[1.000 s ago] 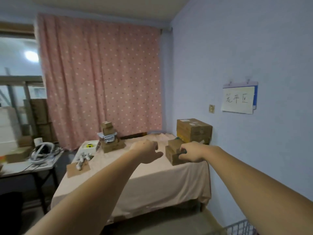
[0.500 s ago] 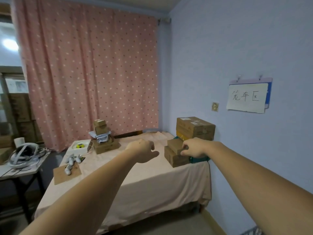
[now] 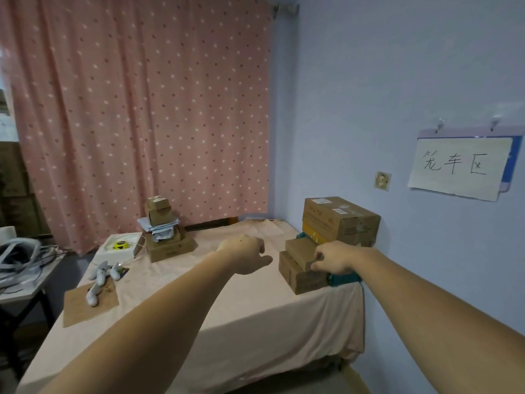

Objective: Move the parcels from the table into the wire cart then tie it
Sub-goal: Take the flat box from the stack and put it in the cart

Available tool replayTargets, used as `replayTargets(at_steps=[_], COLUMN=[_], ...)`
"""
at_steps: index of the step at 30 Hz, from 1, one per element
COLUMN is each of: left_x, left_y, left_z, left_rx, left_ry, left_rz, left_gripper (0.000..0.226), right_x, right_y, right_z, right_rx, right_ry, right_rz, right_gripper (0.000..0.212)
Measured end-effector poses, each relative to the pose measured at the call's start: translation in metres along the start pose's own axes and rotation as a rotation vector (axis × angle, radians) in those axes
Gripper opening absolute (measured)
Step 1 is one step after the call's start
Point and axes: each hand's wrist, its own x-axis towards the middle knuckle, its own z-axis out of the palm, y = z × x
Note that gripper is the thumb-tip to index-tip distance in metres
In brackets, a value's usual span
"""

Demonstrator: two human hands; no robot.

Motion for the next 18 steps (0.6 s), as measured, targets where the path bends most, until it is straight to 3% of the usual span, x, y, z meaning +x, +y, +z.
replayTargets(at_steps=[9, 18], left_x=[0.131, 0.295], left_y=[-0.039, -0.033], left_z=[0.028, 0.096], left_rx=[-0.025, -0.077], left_ry=[-0.055, -0.141], left_rz=[0.115, 0.206], left_gripper=[0.053, 0.056], right_x=[0.116, 0.231], right_y=[0.014, 0.07], right_z=[0.002, 0.003], right_rx=[0.078, 0.122], right_ry=[0.02, -0.019], right_rz=[0.096, 0.178], right_gripper=[0.026, 0.027])
